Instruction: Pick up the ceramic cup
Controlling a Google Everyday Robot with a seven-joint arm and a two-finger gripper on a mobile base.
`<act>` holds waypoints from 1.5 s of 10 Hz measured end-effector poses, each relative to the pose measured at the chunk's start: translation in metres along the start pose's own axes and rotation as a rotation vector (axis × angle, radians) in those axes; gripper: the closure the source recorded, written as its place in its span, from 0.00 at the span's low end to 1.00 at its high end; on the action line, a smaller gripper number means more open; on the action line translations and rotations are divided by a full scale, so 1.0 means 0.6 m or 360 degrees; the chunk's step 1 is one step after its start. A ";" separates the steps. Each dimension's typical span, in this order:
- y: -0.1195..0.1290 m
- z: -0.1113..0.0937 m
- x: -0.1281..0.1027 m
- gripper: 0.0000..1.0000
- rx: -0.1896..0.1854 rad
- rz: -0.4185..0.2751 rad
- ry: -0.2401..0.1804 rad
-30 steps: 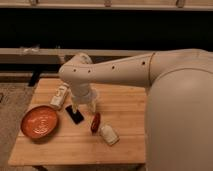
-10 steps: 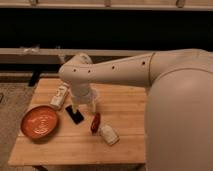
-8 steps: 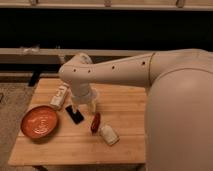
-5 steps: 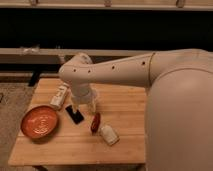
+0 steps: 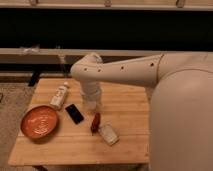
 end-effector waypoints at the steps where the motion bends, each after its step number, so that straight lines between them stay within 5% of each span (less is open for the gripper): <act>1: -0.016 0.010 -0.023 0.35 -0.0004 0.0009 -0.0009; 3: -0.057 0.039 -0.093 0.35 -0.0016 0.0029 -0.0051; 6: -0.064 0.060 -0.160 0.35 -0.0043 0.0024 -0.0096; 12: -0.042 0.098 -0.176 0.35 -0.0092 -0.0003 -0.0103; 15: -0.029 0.122 -0.175 0.57 -0.0092 -0.0007 -0.0099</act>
